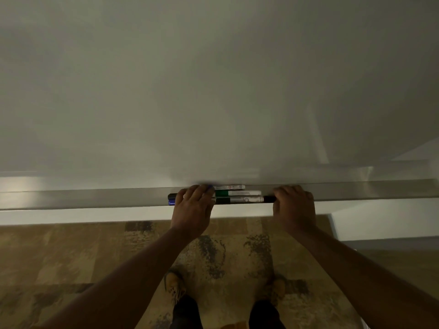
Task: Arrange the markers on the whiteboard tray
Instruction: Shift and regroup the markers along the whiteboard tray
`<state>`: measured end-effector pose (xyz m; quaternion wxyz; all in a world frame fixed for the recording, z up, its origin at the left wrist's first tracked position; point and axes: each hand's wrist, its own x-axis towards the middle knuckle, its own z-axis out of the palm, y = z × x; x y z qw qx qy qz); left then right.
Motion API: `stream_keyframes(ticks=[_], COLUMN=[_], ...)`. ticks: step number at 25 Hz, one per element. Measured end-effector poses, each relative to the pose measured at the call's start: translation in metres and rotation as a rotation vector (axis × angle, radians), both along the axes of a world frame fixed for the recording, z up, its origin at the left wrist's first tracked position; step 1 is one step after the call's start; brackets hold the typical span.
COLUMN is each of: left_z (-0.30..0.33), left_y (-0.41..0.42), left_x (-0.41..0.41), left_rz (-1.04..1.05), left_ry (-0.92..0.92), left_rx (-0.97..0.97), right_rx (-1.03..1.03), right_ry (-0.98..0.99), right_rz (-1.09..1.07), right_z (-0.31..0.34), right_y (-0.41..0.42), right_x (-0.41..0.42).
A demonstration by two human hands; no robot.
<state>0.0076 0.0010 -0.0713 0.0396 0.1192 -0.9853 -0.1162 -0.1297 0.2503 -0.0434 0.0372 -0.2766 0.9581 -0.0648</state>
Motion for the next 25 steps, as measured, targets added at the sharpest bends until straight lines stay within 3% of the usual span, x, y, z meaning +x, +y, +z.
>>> stream_keyframes(ticks=[9, 17, 25], left_z=[-0.003, -0.008, -0.009], left_y=[0.057, 0.085, 0.073], left_x=[-0.037, -0.06, -0.05], left_rz=[-0.128, -0.245, -0.194], left_ry=[-0.012, -0.049, -0.071], left_rx=[-0.004, 0.043, 0.104], right_rx=[-0.144, -0.071, -0.097], right_ry=[-0.101, -0.085, -0.043], right_rz=[0.003, 0.192, 0.145], right_z=[-0.011, -0.011, -0.014], right_y=[0.018, 0.014, 0.028], right_x=[-0.002, -0.011, -0.029])
